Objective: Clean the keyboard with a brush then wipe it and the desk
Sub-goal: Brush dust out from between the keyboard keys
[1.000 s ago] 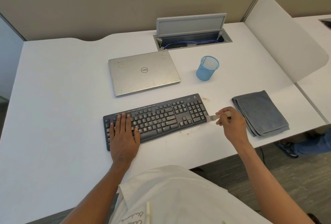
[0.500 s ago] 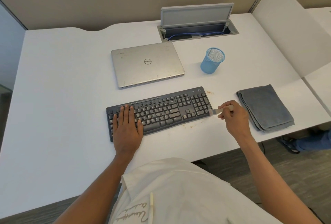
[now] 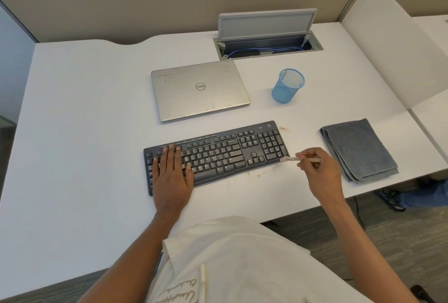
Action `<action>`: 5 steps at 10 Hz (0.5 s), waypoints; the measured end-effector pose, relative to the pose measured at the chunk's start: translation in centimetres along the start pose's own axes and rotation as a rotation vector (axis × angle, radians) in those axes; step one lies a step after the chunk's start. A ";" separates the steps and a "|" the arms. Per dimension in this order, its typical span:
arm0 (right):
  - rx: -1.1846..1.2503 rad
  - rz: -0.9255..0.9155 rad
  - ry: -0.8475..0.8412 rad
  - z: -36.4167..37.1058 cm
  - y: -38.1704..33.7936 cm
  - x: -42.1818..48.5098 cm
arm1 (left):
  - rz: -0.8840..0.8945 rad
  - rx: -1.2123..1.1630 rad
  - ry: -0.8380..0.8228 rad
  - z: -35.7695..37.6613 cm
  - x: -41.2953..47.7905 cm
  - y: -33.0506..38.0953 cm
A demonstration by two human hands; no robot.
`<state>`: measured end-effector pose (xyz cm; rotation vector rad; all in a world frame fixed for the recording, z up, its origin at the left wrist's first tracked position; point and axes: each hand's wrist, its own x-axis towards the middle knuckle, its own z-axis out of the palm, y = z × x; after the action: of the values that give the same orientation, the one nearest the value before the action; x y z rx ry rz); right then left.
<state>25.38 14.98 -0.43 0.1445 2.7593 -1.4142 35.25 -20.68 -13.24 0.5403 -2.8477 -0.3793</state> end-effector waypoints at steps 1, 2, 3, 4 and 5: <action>0.029 0.025 0.028 0.2 0.8 -1.3 | 0.000 -0.004 0.007 0.0 0.0 0.1; 0.009 0.017 0.035 0.5 1.5 -1.9 | 0.001 -0.005 0.011 0.0 0.0 0.0; 0.032 -0.002 0.090 1.0 1.8 -2.3 | -0.002 -0.004 0.010 0.0 0.0 0.1; 0.030 -0.024 0.112 1.3 1.9 -2.5 | -0.002 -0.008 0.016 0.0 0.0 0.2; -0.003 -0.068 0.081 2.5 1.8 -3.0 | 0.003 -0.014 0.023 -0.1 -0.1 0.2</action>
<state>28.52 13.80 -3.07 0.1110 2.8569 -1.4518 35.26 -20.50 -13.12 0.5346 -2.8211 -0.3893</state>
